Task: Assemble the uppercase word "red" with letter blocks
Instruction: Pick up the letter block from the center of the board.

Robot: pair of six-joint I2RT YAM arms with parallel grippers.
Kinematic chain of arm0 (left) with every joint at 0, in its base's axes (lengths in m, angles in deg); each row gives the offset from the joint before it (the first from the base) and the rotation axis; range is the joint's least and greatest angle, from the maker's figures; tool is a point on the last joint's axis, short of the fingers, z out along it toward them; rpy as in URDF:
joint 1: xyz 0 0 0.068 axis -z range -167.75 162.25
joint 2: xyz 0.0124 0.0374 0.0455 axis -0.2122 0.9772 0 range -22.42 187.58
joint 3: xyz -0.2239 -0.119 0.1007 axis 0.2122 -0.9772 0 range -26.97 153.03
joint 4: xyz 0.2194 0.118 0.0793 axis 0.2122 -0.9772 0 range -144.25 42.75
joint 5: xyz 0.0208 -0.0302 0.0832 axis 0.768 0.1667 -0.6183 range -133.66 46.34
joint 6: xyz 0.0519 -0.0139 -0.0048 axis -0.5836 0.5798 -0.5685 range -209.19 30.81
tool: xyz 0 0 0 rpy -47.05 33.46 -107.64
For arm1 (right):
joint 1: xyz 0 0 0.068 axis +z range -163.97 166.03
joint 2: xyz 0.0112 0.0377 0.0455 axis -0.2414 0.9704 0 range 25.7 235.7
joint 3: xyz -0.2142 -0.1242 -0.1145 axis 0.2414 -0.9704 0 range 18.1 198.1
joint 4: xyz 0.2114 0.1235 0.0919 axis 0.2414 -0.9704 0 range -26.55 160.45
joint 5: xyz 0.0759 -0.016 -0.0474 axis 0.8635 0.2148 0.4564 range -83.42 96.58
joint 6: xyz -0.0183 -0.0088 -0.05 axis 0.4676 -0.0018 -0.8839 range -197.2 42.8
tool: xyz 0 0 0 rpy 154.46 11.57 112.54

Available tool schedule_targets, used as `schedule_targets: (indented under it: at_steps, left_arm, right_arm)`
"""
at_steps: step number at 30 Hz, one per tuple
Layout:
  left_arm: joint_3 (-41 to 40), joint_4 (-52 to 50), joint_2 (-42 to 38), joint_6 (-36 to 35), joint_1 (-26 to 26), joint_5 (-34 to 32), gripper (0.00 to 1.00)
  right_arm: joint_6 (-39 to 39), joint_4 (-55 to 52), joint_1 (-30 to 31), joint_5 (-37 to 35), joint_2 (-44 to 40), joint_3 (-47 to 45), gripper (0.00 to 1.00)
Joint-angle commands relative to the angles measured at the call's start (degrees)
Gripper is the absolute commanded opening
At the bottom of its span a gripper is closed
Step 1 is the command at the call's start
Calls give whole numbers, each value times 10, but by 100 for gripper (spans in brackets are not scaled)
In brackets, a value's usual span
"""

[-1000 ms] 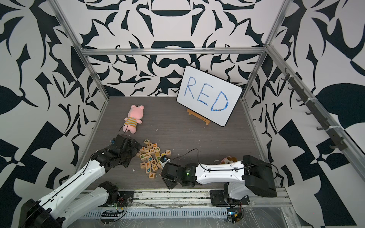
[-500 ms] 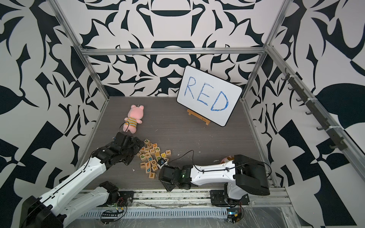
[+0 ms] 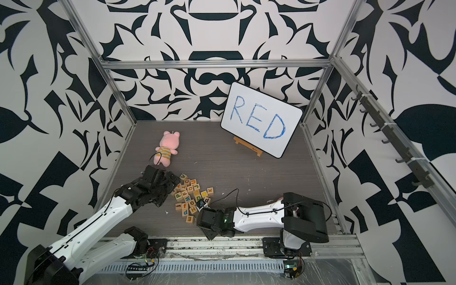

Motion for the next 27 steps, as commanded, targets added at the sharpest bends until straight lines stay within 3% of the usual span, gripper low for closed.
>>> schedule_targets:
  at_steps: [1, 10, 27]
  left_arm:
    - [-6, -14, -9, -3, 2, 2, 99]
    - [-7, -19, -18, -3, 2, 0, 100]
    - [-13, -8, -8, 8, 2, -2, 100]
  right_arm:
    - [-13, 9, 3, -33, 2, 28, 65]
    - [-50, 9, 3, -43, 52, 71, 65]
    - [-58, 5, 3, -69, 98, 108, 53]
